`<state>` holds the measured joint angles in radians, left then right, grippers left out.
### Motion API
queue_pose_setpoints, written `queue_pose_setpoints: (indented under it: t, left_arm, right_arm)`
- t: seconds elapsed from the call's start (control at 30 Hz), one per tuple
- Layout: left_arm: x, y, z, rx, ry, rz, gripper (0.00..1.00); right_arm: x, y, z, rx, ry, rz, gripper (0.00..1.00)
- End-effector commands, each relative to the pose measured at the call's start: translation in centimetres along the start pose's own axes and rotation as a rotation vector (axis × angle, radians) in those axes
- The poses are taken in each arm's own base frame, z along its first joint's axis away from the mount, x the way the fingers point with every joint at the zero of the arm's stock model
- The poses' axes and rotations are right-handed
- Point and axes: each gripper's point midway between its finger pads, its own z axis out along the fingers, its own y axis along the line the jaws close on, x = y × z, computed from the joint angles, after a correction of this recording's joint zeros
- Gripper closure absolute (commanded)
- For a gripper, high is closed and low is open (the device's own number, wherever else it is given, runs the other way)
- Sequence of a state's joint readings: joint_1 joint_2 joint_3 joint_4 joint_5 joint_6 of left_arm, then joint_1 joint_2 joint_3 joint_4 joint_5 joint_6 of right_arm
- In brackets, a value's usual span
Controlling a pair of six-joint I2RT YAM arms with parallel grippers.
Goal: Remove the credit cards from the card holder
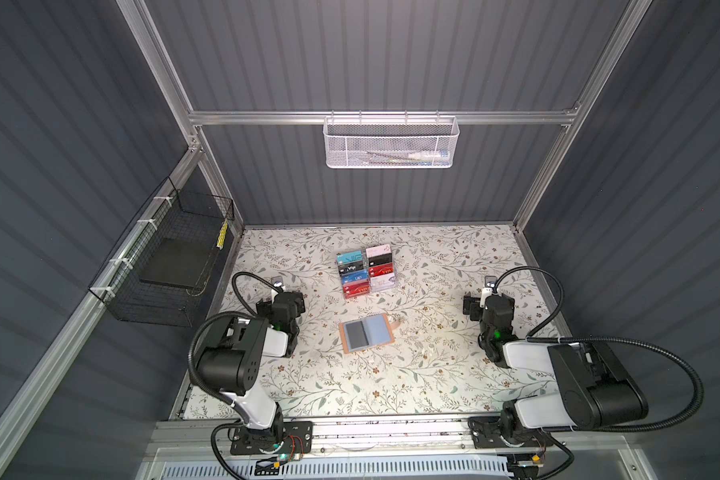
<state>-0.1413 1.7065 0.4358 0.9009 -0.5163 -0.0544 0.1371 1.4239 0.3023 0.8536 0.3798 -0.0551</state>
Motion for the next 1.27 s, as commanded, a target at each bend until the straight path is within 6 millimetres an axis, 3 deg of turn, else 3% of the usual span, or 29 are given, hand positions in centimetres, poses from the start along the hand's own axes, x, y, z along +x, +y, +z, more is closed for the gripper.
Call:
queue_pose_setpoints:
  t: [0.0, 0.07, 0.1, 0.3, 0.8, 0.9, 1.23]
  left_arm:
    - [-1.4, -0.7, 0.5, 0.056, -0.036, 0.001, 0.00]
    - [-1.7, -0.7, 0.5, 0.056, -0.063, 0.002, 0.00]
    - [-1.4, -0.7, 0.5, 0.055, -0.044, 0.002, 0.00]
    - [-1.8, -0.7, 0.4, 0.056, -0.067, 0.002, 0.00]
    - [-1.7, -0.7, 0.4, 0.056, -0.064, 0.000, 0.00]
    - [-1.7, -0.7, 0.4, 0.057, -0.065, 0.001, 0.00]
    - [-1.7, -0.7, 0.4, 0.056, -0.064, 0.001, 0.00]
  right_arm:
    - [-2.6, -2.1, 0.1, -0.042, -0.127, 0.170, 0.01]
    - [-2.6, -3.6, 0.3, -0.034, -0.186, 0.248, 0.01]
    - [-2.0, -4.0, 0.6, -0.028, -0.125, 0.269, 0.01]
    - [-1.8, -4.5, 0.0, -0.005, -0.151, 0.285, 0.01]
    - [-2.3, -2.9, 1.3, -0.068, -0.110, 0.232, 0.01]
    - [-2.4, -1.3, 1.7, -0.154, -0.086, 0.191, 0.01]
    - [-2.5, -0.6, 1.1, -0.208, -0.108, 0.174, 0.01]
